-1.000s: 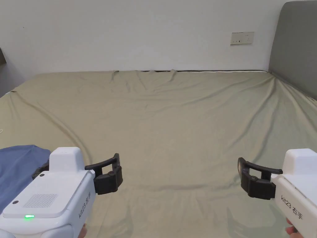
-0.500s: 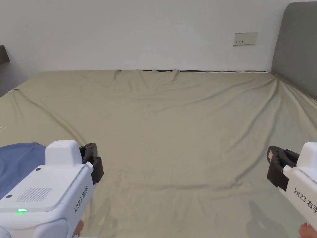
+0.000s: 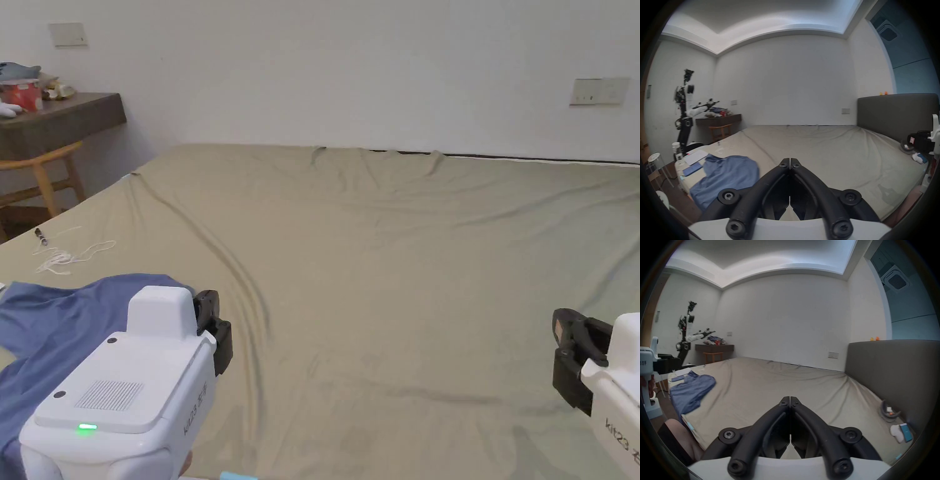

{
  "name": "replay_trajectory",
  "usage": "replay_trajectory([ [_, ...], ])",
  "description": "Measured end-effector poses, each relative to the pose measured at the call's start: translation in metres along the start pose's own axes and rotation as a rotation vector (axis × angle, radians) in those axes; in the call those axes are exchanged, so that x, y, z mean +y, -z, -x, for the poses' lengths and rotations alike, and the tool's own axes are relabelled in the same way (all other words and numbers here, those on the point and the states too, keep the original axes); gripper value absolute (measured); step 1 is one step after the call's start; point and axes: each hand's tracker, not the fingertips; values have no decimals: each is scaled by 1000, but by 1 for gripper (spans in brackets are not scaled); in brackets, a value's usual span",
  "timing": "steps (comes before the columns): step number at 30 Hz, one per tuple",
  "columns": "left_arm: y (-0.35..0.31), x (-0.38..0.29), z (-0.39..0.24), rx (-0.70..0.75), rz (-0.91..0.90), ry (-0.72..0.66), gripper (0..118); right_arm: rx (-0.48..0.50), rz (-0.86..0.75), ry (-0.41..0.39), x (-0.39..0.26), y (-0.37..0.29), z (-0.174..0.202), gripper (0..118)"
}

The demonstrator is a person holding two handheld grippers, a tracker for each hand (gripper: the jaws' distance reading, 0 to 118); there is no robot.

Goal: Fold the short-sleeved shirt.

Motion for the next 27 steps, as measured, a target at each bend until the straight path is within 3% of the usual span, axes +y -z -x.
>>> replay_trajectory([
  [6, -39, -10, 75, 205, 11, -67, 0, 193, 15, 103, 14, 39, 54, 0],
  [13, -75, -18, 124, 354, 36, -152, 0, 383, -60, 46, 20, 38, 113, 0],
  [18, -71, -14, 126, 367, 48, -161, 0, 414, -99, -20, 15, 26, 118, 0],
  [24, -47, 13, 111, 265, 112, -329, 0, 393, -60, 11, 7, 27, 88, 0],
  [27, 0, 24, 104, 183, 183, -258, 0, 376, -7, 42, -1, 32, 72, 0],
])
